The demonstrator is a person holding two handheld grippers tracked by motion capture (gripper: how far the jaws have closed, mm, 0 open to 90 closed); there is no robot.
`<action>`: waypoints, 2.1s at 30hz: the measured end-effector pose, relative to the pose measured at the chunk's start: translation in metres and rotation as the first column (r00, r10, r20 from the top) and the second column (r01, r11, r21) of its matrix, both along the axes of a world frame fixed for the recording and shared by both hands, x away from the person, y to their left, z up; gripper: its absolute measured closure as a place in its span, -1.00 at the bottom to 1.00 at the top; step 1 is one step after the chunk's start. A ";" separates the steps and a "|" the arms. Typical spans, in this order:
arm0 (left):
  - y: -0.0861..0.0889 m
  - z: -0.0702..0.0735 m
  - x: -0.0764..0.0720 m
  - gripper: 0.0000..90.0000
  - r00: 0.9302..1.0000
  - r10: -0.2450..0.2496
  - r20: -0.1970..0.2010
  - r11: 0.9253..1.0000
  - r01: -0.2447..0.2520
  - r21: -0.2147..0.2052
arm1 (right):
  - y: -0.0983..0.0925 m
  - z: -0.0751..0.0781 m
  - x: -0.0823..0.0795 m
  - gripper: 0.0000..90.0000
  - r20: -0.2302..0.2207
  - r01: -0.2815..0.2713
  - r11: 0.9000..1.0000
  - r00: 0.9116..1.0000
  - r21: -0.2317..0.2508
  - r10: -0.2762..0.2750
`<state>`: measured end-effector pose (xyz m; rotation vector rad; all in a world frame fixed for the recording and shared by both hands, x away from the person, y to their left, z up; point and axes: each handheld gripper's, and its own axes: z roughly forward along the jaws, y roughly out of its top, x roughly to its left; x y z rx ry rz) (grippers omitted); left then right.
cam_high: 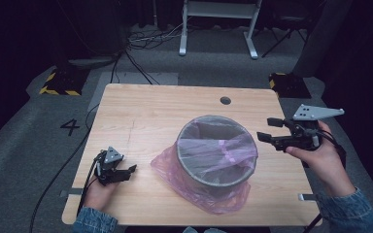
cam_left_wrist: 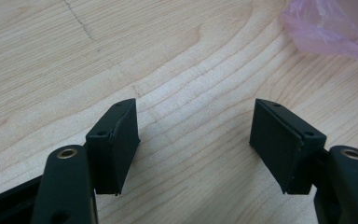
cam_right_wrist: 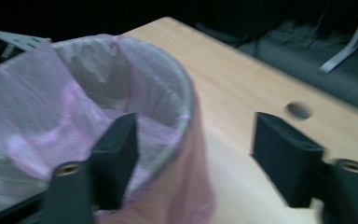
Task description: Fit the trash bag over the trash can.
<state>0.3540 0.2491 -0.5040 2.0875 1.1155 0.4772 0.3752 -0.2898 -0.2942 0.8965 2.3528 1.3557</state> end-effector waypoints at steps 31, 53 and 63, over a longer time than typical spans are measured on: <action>-0.002 0.000 -0.002 -0.28 1.000 0.029 -0.001 1.000 -0.029 -0.001 | 0.127 -0.004 0.028 0.25 -0.025 -0.025 0.999 0.999 0.043 0.026; -0.002 0.000 -0.002 -0.29 1.000 0.028 -0.001 1.000 -0.028 0.000 | 0.157 -0.052 0.035 -0.26 -0.040 -0.113 0.983 0.993 -0.147 0.108; -0.002 0.000 -0.002 -0.29 1.000 0.029 -0.001 1.000 -0.029 -0.002 | 0.164 -0.069 0.041 -0.39 -0.138 -0.121 0.964 0.986 -0.237 0.089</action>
